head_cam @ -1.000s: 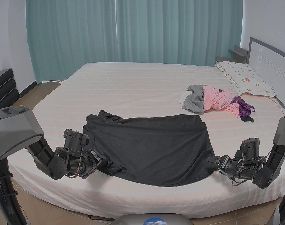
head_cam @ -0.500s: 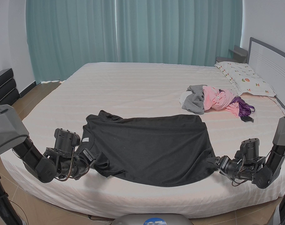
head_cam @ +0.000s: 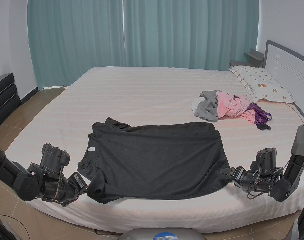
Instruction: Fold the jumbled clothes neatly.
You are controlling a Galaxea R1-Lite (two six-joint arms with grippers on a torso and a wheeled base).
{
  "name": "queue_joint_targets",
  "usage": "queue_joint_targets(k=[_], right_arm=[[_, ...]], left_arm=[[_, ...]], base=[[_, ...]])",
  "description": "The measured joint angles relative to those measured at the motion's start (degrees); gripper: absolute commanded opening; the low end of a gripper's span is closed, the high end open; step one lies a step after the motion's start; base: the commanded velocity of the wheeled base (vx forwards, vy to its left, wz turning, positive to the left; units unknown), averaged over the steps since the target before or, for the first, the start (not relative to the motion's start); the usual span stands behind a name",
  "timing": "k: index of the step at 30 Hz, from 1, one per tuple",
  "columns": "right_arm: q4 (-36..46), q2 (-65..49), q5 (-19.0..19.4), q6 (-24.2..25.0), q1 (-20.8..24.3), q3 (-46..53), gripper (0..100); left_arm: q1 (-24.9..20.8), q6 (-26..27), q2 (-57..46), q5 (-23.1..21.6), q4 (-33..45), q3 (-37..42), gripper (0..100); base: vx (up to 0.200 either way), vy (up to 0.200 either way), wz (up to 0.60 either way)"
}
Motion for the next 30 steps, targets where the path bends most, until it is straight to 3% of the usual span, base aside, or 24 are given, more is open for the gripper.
queue_joint_targets(k=[8,9,20,30], right_arm=[[0.00,0.20,-0.05,0.00,0.24,0.05,100],[0.00,0.20,-0.06,0.00,0.24,0.05,100],[0.07,0.26,-0.05,0.00,0.30,0.09,100],[0.07,0.24,-0.05,0.00,0.30,0.09,100]], left_arm=[[-0.80,0.54,-6.27,-0.63,5.01,4.99,0],[-1.05,0.54,-6.62,-0.71,5.07,5.68,100],[-4.24,0.32,-8.50,-1.69,4.68,10.83,100],[-2.44,1.74,-6.67,-4.02,-1.22,6.58,100]], base=[[0.000,0.000,0.00],[0.000,0.000,0.00],[0.000,0.000,0.00],[0.000,0.000,0.00]])
